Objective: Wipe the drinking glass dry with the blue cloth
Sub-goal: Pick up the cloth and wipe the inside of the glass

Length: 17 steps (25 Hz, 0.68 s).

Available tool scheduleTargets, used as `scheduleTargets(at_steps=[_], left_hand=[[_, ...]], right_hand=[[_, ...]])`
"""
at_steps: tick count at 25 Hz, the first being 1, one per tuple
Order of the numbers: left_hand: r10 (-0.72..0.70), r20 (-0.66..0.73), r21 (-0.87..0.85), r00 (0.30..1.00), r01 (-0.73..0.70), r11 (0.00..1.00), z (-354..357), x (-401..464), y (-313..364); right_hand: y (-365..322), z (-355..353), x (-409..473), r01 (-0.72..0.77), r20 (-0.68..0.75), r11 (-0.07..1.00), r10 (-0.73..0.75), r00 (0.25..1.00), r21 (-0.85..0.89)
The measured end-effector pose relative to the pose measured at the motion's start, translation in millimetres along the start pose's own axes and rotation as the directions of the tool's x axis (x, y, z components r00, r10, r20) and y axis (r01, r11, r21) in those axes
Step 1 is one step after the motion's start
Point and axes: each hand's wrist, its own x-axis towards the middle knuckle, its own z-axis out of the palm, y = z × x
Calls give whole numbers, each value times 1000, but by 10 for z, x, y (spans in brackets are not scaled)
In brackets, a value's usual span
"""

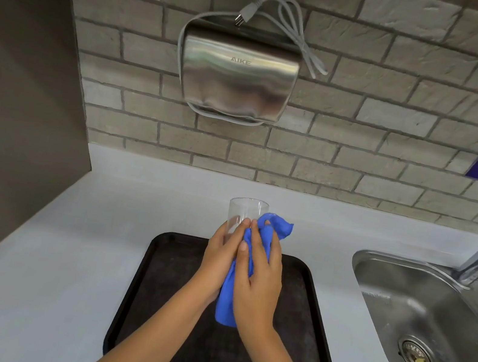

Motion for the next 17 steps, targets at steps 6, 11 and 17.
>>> scheduleTargets(at_steps=[6, 11, 17], left_hand=[[-1, 94, -21, 996, 3, 1000, -4, -44, 111], [-7, 54, -94, 999, 12, 995, 1, -24, 228], [-17, 118, -138, 993, 33, 990, -76, -90, 152]], right_hand=[[-16, -234, 393, -395, 185, 787, 350, 918, 474], [-235, -146, 113, -150, 61, 976, 142, 988, 158], [-314, -129, 191, -75, 90, 988, 63, 994, 136]])
